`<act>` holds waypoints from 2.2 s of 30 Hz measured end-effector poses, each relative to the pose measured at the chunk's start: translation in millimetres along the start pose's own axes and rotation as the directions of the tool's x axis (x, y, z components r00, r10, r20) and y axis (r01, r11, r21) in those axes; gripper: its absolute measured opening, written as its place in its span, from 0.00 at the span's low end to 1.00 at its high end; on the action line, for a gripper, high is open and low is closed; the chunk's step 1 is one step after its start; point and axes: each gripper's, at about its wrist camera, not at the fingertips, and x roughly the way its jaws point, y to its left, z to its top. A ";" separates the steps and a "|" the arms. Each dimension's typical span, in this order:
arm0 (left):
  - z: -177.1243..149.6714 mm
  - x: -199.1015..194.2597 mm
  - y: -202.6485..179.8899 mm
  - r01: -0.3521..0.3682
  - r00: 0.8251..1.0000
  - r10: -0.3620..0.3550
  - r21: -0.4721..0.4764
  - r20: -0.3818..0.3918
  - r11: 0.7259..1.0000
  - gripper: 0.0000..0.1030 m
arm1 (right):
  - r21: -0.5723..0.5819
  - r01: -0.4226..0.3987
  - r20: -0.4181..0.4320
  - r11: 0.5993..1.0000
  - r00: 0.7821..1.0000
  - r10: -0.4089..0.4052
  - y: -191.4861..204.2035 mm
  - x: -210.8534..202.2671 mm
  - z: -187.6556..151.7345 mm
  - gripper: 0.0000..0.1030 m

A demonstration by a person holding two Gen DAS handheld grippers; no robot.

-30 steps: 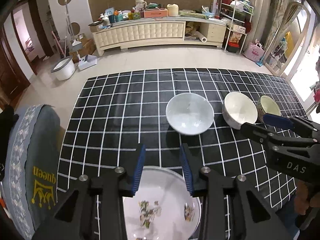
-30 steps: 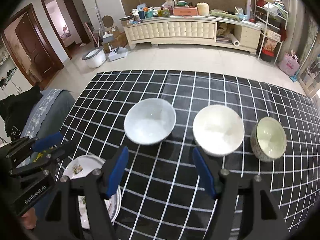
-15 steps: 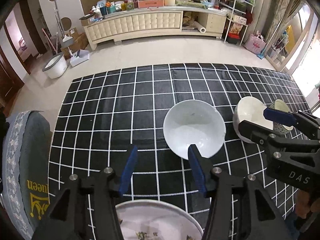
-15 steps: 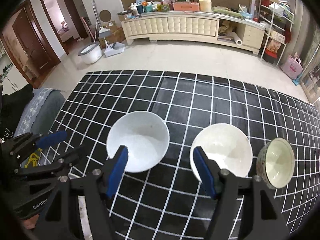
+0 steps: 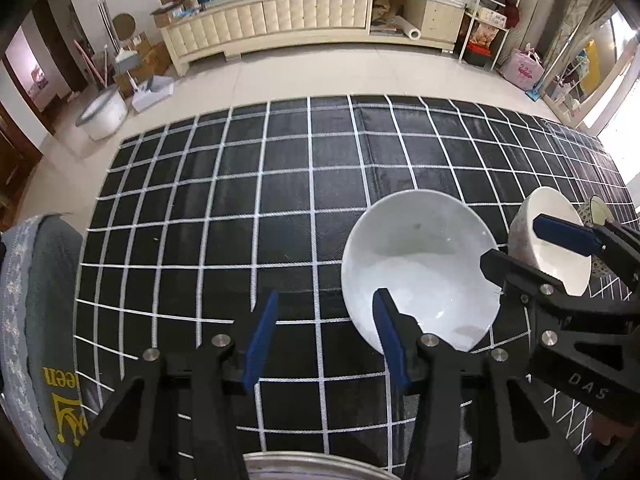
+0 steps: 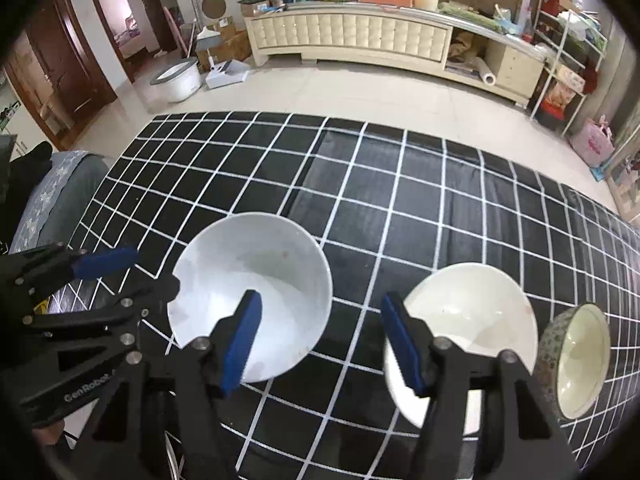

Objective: Organize plates and bowls
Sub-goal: 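Close both tools on the rim of the red-logo bowl, then lift the red-logo bowl and carry it beside the plate stack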

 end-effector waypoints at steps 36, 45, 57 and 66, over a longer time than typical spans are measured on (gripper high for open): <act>-8.3 10.1 -31.5 0.028 0.998 -0.022 0.105 -0.053 0.994 0.11 | 0.077 -0.038 -0.063 0.996 0.997 0.043 -9.4 0.2 -22.0 0.12; -35.8 -49.2 -48.7 0.041 0.999 -0.041 0.114 0.003 0.993 0.11 | 0.098 -0.023 -0.023 0.995 0.999 0.026 -4.7 -60.7 -52.7 0.12; -97.1 -101.3 -77.4 0.079 0.996 -0.083 0.129 0.023 0.988 0.11 | 0.138 0.018 0.003 0.990 1.000 -0.019 -1.4 -109.9 -119.5 0.12; -149.5 -91.4 -97.7 0.091 0.996 -0.090 0.157 -0.019 0.983 0.11 | 0.174 0.020 -0.057 0.985 0.998 -0.010 -1.8 -99.8 -176.7 0.12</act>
